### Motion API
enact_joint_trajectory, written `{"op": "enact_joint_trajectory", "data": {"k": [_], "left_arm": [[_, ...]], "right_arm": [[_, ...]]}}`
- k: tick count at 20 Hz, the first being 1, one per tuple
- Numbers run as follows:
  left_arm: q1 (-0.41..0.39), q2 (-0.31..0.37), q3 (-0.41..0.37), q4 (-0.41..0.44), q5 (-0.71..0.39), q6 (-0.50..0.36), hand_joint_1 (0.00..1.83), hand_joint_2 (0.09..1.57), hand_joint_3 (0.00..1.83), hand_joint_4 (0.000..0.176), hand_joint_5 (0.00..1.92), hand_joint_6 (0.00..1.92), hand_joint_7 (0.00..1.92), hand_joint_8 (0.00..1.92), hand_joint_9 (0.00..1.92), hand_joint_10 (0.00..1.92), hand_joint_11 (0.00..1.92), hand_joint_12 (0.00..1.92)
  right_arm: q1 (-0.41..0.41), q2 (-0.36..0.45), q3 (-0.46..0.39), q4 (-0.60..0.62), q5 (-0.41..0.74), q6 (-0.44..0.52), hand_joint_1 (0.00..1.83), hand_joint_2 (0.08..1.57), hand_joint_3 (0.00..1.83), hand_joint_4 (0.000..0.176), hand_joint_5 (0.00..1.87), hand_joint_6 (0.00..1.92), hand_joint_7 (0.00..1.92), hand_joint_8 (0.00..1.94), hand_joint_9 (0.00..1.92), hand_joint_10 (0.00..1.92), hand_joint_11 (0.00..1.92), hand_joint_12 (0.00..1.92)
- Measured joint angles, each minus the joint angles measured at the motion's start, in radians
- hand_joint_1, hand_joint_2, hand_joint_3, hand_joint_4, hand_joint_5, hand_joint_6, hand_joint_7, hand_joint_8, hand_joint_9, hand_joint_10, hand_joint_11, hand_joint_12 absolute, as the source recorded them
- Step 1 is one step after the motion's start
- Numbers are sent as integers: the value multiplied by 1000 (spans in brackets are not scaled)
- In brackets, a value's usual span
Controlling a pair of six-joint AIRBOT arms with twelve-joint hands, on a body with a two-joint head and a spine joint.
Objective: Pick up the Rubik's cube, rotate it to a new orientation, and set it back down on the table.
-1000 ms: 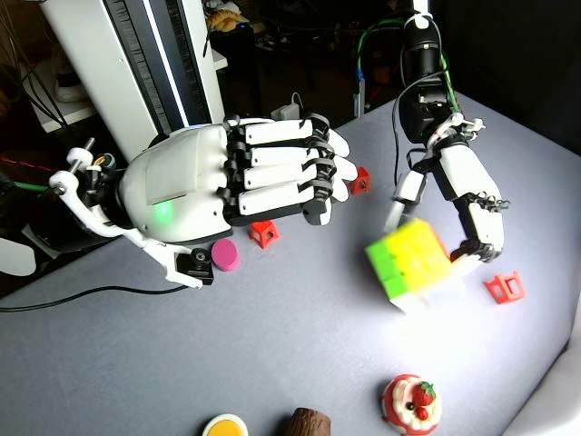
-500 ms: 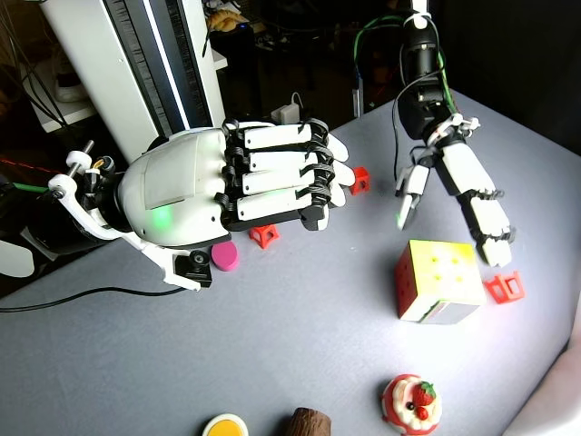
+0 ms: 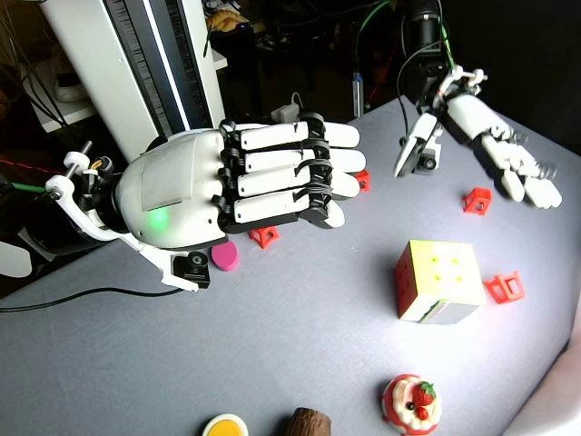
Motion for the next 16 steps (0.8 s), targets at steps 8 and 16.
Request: {"op": "enact_joint_trajectory", "data": {"k": [8, 16], "left_arm": [[65, 148, -145, 61, -256, 82, 414, 977, 10, 176, 0, 0, 0, 0, 0, 0, 88, 41], [151, 206, -202, 7, -392, 104, 180, 1126, 20, 176, 0, 0, 0, 0, 0, 0, 0, 0]], "right_arm": [[-19, 74, -40, 78, -6, 0, 263, 1161, 0, 0, 0, 0, 0, 0, 0, 0, 0, 0], [-39, 119, -86, 127, 45, 0, 267, 1176, 0, 0, 0, 0, 0, 0, 15, 25, 6, 331]]}}
